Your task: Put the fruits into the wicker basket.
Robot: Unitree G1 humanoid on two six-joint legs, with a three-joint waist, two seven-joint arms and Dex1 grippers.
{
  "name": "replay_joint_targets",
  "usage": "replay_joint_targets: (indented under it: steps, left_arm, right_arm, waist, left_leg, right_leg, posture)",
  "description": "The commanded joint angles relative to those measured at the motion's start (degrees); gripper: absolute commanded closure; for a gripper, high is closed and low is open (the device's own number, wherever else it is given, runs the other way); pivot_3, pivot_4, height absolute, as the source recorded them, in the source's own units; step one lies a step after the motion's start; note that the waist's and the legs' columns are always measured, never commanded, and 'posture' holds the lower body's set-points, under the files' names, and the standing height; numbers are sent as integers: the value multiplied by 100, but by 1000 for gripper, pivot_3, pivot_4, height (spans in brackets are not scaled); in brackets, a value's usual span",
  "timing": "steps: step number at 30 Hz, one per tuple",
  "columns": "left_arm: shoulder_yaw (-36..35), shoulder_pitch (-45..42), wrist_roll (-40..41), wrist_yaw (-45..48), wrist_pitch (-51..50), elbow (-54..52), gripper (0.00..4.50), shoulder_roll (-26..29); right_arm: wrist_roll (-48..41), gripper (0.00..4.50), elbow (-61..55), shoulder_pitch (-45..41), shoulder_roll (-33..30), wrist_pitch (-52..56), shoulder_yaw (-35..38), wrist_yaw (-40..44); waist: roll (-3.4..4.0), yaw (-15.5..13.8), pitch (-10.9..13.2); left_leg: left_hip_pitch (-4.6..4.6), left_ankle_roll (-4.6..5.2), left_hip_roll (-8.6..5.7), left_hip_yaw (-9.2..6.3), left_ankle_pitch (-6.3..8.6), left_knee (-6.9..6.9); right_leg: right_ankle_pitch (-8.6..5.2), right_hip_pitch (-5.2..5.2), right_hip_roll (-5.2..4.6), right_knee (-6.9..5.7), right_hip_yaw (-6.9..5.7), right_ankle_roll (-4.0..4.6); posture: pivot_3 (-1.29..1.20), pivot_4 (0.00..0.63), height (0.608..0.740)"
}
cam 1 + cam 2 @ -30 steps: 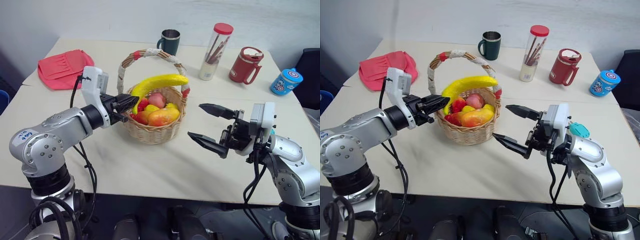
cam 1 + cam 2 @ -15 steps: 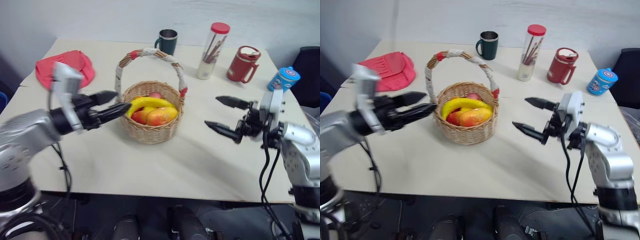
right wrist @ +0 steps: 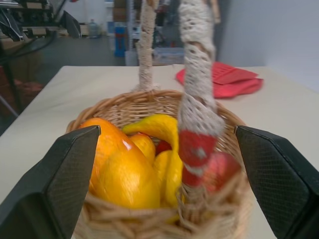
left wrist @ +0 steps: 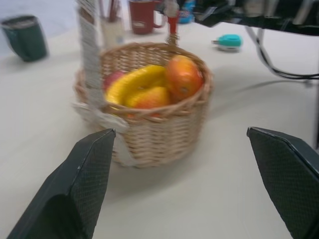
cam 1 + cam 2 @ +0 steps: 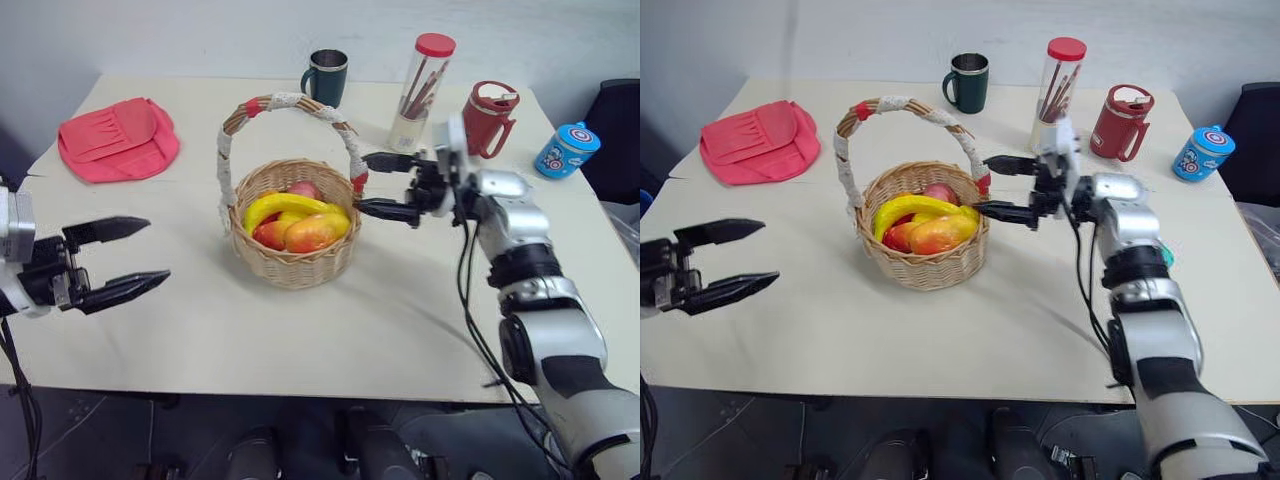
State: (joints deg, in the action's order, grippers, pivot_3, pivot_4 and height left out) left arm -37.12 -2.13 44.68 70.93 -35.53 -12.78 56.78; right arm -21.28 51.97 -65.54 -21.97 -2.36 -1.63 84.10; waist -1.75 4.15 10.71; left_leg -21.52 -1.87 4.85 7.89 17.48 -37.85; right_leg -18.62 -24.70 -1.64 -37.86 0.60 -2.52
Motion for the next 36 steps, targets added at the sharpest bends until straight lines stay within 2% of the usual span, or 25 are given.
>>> replay_joint_targets:
  steps: [1,2,7,9,10,11,13,14,18,22,25,30,36]
  left_arm:
    - [-91,67,321,91,-196,-265,0,83]
    - [-70,55,343,48,-206,-284,0,62]
    - [136,-5,334,-103,-137,-429,0,-30]
    - [198,-46,374,-144,-169,-433,0,-35]
    - [227,-71,433,-161,-224,-425,0,-41]
    - [246,-85,479,-179,-265,-426,0,-46]
    - [386,-176,505,-281,-268,-391,0,-141]
    - [455,-198,501,-314,-250,-390,0,-187]
    - [707,-329,411,-422,-85,-329,0,-433]
    - [1073,-658,268,-558,115,-81,0,-719]
    - [1389,-919,152,-520,208,170,0,-847]
    - [1815,-1572,115,-431,231,607,0,-996]
    - [2225,-2097,-191,-221,477,1104,0,-1107]
  right_arm:
    - [171,419,523,-299,116,-383,109,251]
    - [195,573,628,-346,153,-449,133,300]
    - [81,2276,686,-421,241,-391,325,580]
    - [132,3049,568,-271,151,-467,344,658]
    - [169,3247,499,-184,118,-626,370,626]
    - [190,3629,453,-125,95,-742,390,600]
    - [18,4249,-116,222,-19,-616,583,271]
    - [-100,4383,-502,433,-73,-443,688,105]
    - [-511,4376,-2513,1565,-299,196,1089,-698]
    - [-1107,4376,-5107,3103,-591,1234,1856,-2141]
    - [-1348,4376,-6349,3997,-748,1769,2328,-2991]
    - [-1422,4376,-7356,4976,-820,2078,2876,-4009]
    - [-859,4376,-7720,6031,-549,2022,2845,-4994]
  waist:
    - [1,-4,1]
    - [1,0,1]
    - [2,64,1]
    - [2,76,1]
    - [2,88,1]
    - [2,95,1]
    - [3,89,1]
    - [3,81,1]
    - [3,27,2]
    - [4,-41,2]
    - [6,-95,3]
    - [4,-75,3]
    - [5,-93,2]
  left_leg:
    - [-1,1,-2,-3,0,0]
    - [-2,2,-4,-6,1,0]
    - [1,2,-6,-9,0,-10]
    - [3,-3,-5,-12,-3,-10]
    - [4,-7,-4,-14,-5,-10]
    - [5,-8,-2,-14,-6,-10]
    - [9,-10,-1,-15,-7,-8]
    - [9,-11,-2,-16,-8,-7]
    - [1,-11,-5,-27,-8,-4]
    - [-7,-11,-5,-34,-6,-5]
    - [-1,-14,-5,-31,-8,-3]
    - [15,-14,-11,-19,-14,-3]
    - [27,-17,-22,-12,-21,5]
  right_leg:
    - [0,1,-5,0,-3,0]
    - [0,2,-8,1,-6,0]
    - [0,8,-10,-12,-6,0]
    - [0,8,-8,-18,-7,0]
    - [0,8,-6,-20,-8,0]
    - [0,7,-4,-22,-7,0]
    - [0,8,-2,-24,-8,0]
    - [0,8,-2,-24,-8,0]
    - [0,12,-8,-13,-15,0]
    - [-1,10,-7,-9,-18,0]
    - [-1,11,1,-10,-16,-1]
    - [7,19,5,-19,-3,-8]
    - [11,23,15,-19,8,-9]
  posture:
    - [0,150,740]
    - [0,150,740]
    - [0,150,740]
    - [0,150,740]
    - [0,150,740]
    - [0,150,740]
    - [0,150,740]
    - [0,150,740]
    - [0,150,740]
    - [0,150,740]
    - [0,150,740]
    - [0,150,740]
    - [0,150,740]
